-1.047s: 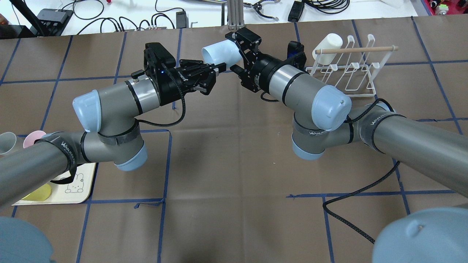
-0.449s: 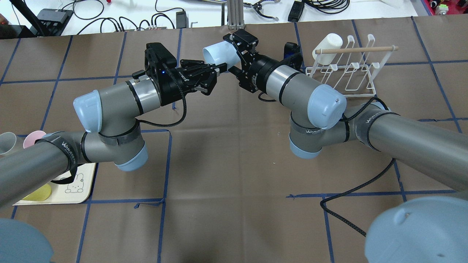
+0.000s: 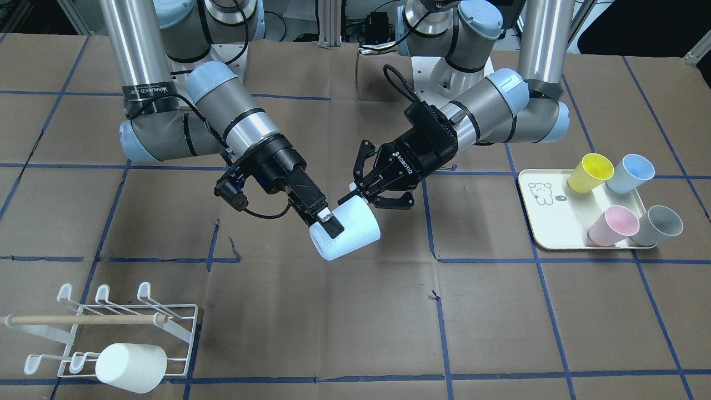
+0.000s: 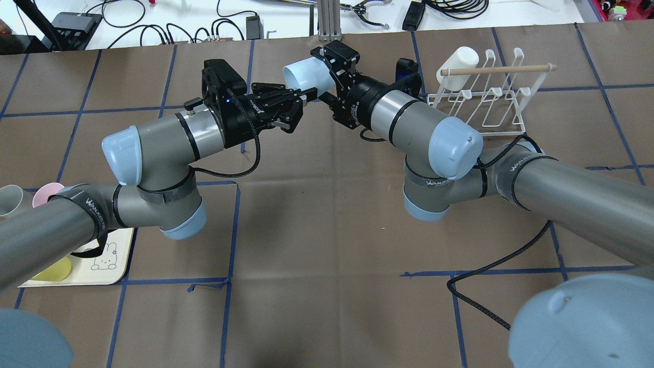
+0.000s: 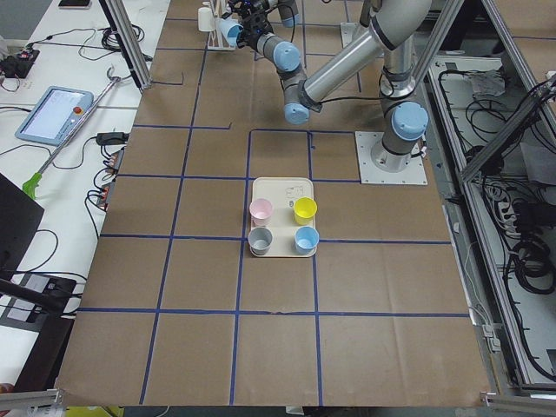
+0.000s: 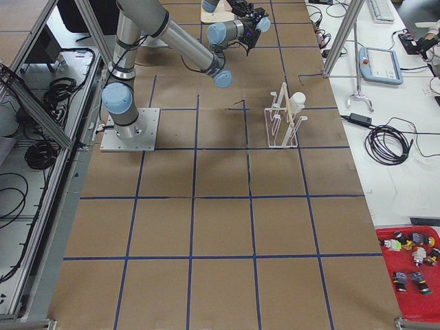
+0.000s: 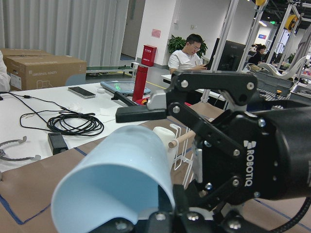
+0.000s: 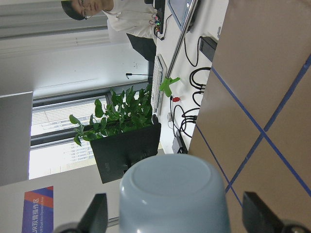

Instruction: Transfer IKEA cup to right arm and place on rack

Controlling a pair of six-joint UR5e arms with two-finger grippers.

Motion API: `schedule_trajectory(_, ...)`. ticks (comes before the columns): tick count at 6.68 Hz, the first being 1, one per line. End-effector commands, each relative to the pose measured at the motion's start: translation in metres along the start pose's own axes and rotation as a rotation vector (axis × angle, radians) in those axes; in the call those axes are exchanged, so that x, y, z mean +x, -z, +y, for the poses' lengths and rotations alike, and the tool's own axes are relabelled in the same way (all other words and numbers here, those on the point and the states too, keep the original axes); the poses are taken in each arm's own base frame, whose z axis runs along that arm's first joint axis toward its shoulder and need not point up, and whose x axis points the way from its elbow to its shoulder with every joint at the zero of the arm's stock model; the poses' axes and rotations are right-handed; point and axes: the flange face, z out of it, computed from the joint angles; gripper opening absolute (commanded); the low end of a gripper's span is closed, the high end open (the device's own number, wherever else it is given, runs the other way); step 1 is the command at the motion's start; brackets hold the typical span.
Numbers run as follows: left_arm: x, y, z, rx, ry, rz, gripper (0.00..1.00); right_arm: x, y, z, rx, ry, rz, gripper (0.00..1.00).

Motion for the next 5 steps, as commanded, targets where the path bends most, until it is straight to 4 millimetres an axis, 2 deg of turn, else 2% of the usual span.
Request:
schedule_trajectory(1,0.0006,0.0005,-0.0011,0.001,-0.001,0.000,0.00,0.0001,-0.0001,-0.0001,0.001,0.001,0.001,0.81)
schedule_trajectory(3,0.0007,0.0005,-0.0011,0.001,0.006,0.000,0.00,-0.0019,0.0008,0.0006,-0.001,0.001,0.000,0.66)
schedule_trajectory(4,0.0007,0.0005,-0.0011,0.001,0.006,0.000,0.01,-0.0025,0.0011,0.0008,-0.001,0.001,0.000,0.66)
schedule_trajectory(5,0.0010,0.0008,-0.0017,0.002,0.008,0.000,0.12,-0.0025,0.0011,0.0008,-0.001,0.001,0.000,0.64)
